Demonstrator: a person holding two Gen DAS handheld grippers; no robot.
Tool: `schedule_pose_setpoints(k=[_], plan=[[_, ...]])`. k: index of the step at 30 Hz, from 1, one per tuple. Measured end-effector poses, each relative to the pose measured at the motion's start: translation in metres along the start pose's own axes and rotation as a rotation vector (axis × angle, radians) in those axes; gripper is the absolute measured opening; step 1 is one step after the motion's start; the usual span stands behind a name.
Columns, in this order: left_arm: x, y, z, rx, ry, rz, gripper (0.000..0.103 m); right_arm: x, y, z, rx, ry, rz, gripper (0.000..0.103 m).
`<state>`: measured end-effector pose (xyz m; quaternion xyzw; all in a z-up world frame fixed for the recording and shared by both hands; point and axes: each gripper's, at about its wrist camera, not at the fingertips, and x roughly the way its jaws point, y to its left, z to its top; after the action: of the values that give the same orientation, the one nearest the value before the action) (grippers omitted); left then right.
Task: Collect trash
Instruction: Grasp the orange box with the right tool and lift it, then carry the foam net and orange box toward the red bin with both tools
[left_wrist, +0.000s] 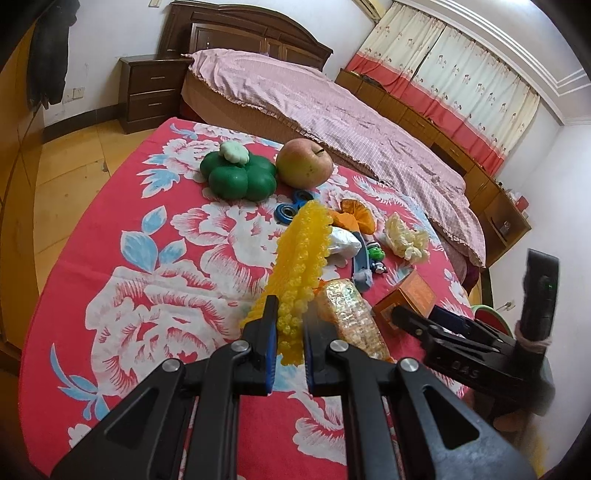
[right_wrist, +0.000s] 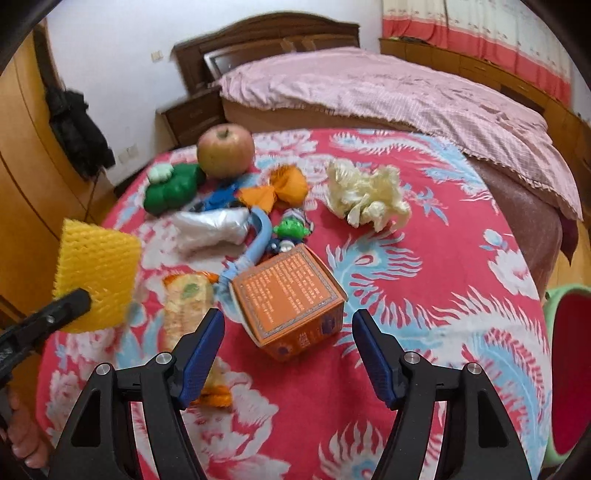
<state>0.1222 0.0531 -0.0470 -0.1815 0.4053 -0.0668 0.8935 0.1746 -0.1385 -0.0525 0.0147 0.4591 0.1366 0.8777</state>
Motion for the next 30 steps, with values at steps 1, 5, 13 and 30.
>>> schedule_pose_setpoints(k=[1,5,13,30], plan=[[0.001,0.0,0.0,0.001,0.002,0.001,0.011,0.003,-0.002,0.001,0.007,0.001,0.002,0.073],[0.006,-0.001,0.001,0.002,0.01,0.002,0.011,0.006,-0.007,0.0,0.022,-0.007,0.019,0.062],[0.003,-0.014,0.001,0.026,0.009,-0.018,0.011,-0.021,-0.015,-0.009,0.063,-0.046,0.043,0.061],[-0.01,-0.101,0.006,0.192,0.033,-0.179,0.011,-0.128,-0.071,-0.041,0.227,-0.184,-0.037,0.061]])
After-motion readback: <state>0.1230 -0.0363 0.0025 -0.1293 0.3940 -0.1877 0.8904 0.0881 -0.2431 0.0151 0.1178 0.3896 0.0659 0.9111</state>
